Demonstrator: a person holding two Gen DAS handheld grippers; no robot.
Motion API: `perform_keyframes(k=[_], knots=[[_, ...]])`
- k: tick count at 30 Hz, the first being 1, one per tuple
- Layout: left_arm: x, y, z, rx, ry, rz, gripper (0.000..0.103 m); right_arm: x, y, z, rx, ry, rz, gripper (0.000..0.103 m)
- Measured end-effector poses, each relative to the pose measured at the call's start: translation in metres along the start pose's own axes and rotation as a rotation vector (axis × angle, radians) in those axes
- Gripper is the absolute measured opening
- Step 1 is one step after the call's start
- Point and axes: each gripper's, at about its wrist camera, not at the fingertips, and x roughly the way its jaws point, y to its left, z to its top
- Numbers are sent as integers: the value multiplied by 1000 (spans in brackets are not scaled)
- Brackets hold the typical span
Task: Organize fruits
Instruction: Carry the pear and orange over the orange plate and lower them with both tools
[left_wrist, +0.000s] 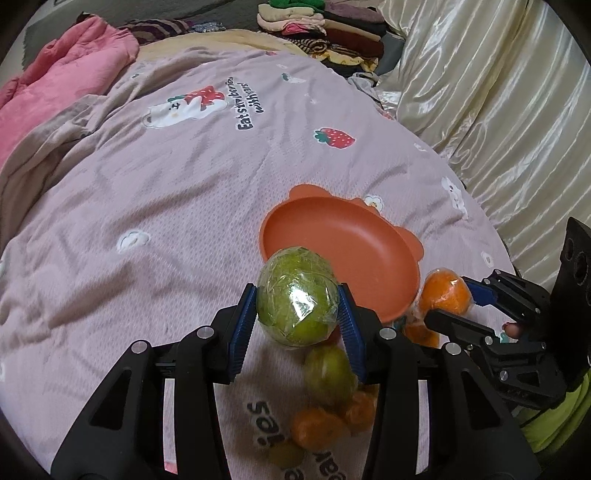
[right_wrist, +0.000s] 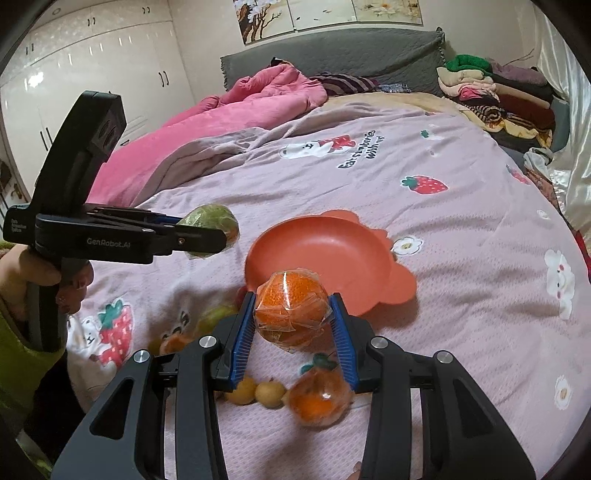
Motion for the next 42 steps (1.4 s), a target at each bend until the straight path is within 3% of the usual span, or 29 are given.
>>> perform_keyframes(k=[20,42], knots=[[56,-13,31,35,84,-8,35,37,-18,13,-59,52,-36,38],[73,-12,35,35,115,-2,35,62,-12,16,-125,134,-26,38]])
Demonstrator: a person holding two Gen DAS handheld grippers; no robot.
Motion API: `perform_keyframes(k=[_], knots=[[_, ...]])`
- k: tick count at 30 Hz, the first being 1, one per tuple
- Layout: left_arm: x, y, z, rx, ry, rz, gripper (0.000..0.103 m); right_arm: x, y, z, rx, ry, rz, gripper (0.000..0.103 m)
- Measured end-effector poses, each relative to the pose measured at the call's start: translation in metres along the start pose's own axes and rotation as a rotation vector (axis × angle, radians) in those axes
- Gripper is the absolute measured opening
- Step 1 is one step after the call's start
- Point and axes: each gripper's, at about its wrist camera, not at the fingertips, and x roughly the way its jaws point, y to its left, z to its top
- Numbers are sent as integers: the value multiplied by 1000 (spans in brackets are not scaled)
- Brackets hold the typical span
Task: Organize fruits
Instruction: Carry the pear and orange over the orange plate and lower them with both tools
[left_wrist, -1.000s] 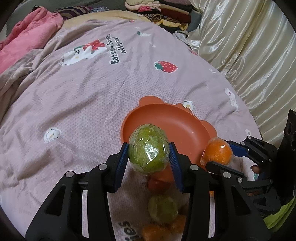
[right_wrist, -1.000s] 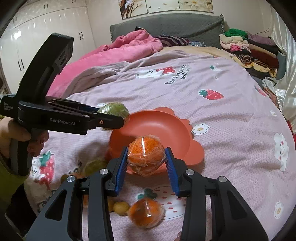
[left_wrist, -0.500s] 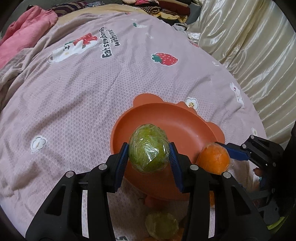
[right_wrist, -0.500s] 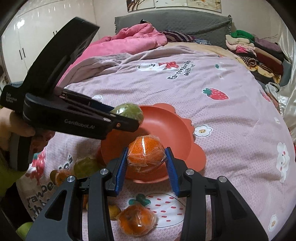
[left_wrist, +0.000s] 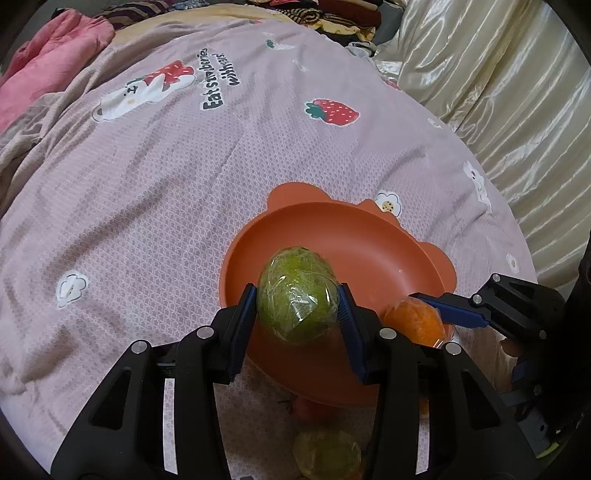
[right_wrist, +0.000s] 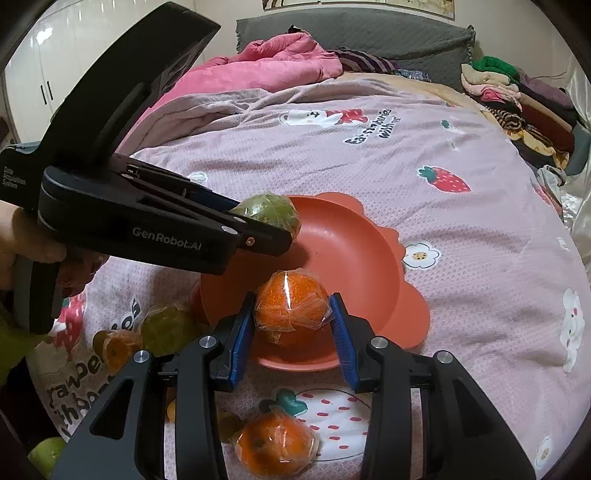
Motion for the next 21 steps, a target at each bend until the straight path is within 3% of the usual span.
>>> perform_keyframes(k=[12,21], knots=[[3,2,-1,-7,6,6,36,4,1,0,1,19,0,40],[1,3,-1,-11,-7,10,36,0,2,-2,4,9,-3,49]])
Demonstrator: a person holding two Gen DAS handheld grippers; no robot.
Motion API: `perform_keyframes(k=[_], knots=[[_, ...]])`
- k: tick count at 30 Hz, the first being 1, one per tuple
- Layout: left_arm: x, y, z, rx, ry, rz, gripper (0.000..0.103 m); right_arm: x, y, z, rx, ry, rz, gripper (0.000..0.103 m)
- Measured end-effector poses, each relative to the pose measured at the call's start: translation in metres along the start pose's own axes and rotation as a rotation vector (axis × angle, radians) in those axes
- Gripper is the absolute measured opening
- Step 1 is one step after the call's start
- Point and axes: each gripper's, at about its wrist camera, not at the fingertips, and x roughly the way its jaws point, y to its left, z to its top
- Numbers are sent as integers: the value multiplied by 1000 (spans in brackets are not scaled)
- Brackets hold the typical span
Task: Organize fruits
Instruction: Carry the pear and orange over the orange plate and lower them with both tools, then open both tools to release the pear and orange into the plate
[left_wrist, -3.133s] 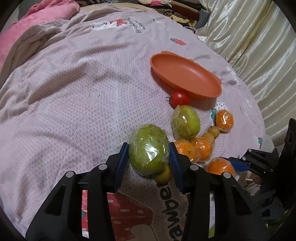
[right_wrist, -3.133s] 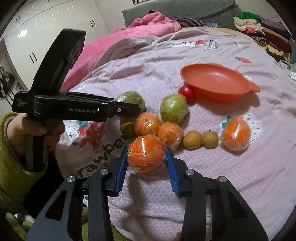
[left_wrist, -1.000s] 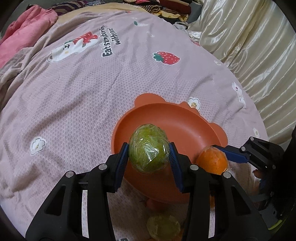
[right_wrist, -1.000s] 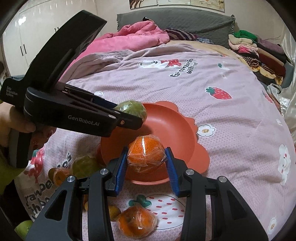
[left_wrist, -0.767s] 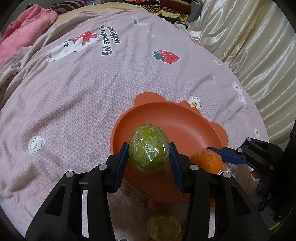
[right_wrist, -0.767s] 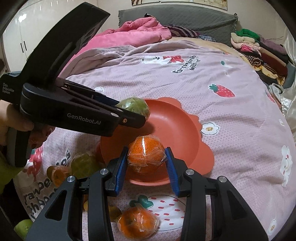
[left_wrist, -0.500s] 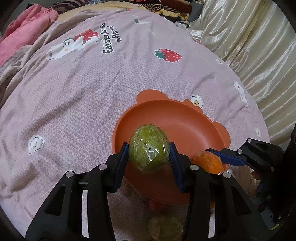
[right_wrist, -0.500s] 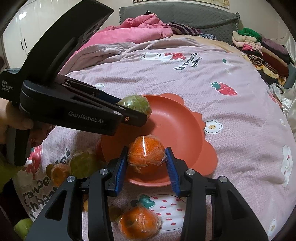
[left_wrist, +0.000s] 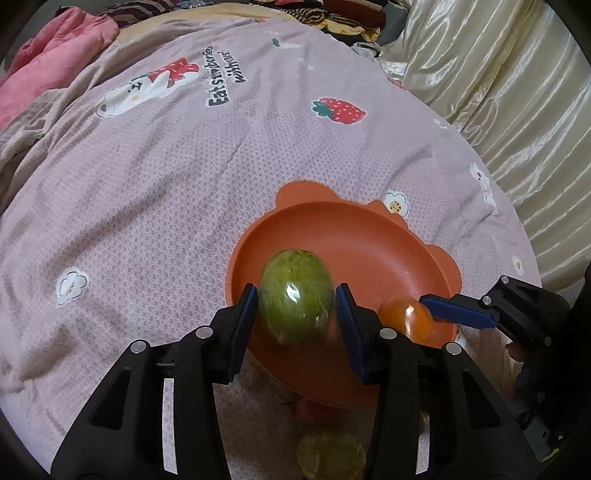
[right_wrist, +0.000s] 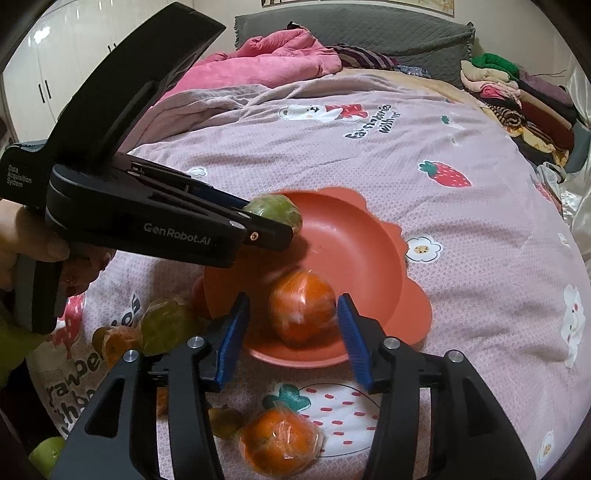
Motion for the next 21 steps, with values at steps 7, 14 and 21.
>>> perform_keyframes(k=[7,14,21], knots=[[-7,3,0,-8,-19,2,36,-6,1,-1,7,-8,-4,51],[-20,4,-5,-20,-50,8,42,-13,0,-2,19,-24,-9,55],[-39,7,-14,-30,-99,26,47,-24,-2,-5,41,-50,-12,61]])
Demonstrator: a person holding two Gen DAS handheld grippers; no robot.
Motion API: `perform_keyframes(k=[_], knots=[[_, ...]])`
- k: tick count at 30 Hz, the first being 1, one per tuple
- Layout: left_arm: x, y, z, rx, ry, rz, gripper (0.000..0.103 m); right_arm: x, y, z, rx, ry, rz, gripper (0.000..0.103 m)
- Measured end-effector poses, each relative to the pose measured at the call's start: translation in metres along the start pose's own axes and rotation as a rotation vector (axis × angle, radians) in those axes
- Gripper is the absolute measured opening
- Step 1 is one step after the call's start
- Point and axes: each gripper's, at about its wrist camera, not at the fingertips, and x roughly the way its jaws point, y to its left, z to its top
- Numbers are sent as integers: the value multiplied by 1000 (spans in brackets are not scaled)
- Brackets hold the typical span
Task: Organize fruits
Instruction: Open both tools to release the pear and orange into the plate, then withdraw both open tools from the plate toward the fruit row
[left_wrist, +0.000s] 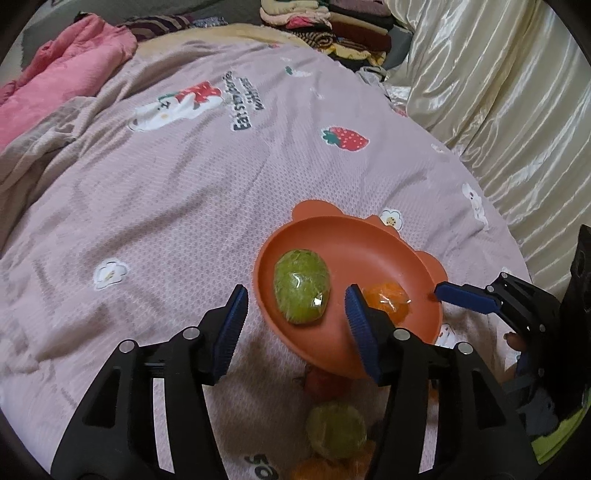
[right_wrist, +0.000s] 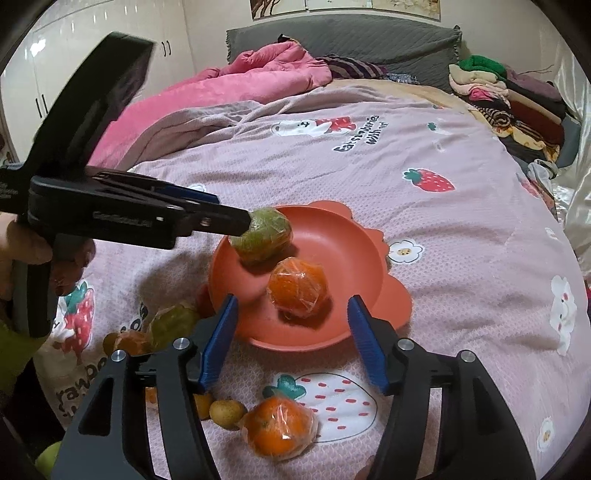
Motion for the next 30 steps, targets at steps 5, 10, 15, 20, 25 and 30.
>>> perform_keyframes(k=[5,10,15,20,25,30], knots=[[-19,1,-7,0,-45,27,61,-6,-1,-3,14,-11,-5,67],[-34,-2,-14,12,-78,54,70,-12,0,-6,33,-20,-23,75],[-45,-2,-22,11,-107,90,77,-20,-2,-10,55,-34,-36,80],[-54,1,-30,-5,-126,93,85,-29,-4,-16,73,-44,-51,85],[-62,-1,-38,-9,-140,91,88,-35,-6,-19,83,-50,-62,88],[-70,-4,-43,-13,-154,84,92,-43,-6,-19,88,-66,-68,90]])
